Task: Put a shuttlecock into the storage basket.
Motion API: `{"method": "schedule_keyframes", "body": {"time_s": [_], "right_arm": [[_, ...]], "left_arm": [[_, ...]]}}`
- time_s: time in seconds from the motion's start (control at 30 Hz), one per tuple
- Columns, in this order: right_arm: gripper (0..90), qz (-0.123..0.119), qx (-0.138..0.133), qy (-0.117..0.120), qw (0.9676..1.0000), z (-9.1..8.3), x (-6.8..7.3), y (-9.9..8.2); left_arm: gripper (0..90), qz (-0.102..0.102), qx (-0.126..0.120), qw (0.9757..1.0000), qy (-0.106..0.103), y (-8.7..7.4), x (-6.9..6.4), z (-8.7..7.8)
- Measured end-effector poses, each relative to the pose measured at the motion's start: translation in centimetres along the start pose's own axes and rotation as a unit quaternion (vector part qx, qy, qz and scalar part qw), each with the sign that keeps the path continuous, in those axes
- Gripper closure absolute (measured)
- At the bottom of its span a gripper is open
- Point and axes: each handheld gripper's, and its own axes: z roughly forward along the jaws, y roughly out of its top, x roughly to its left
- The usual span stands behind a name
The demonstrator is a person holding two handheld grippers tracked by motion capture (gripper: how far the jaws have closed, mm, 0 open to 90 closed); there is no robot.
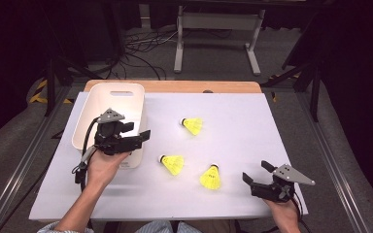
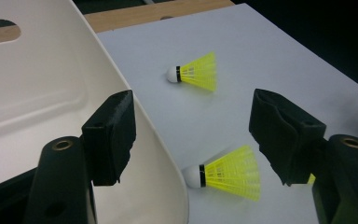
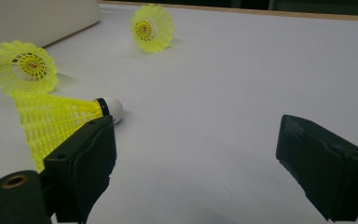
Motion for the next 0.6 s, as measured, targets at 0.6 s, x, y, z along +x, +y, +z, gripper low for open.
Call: {"method": "schedule_keyframes", "body": {"time_s": [0.6], "right_arm": [[12.5, 0.0, 0.0, 0.0, 1.0, 0.0, 0.0, 0.0]], "left_arm": [[35.0, 0.014, 0.035, 0.9992, -0.012, 0.3, -1.8, 0.8]]}}
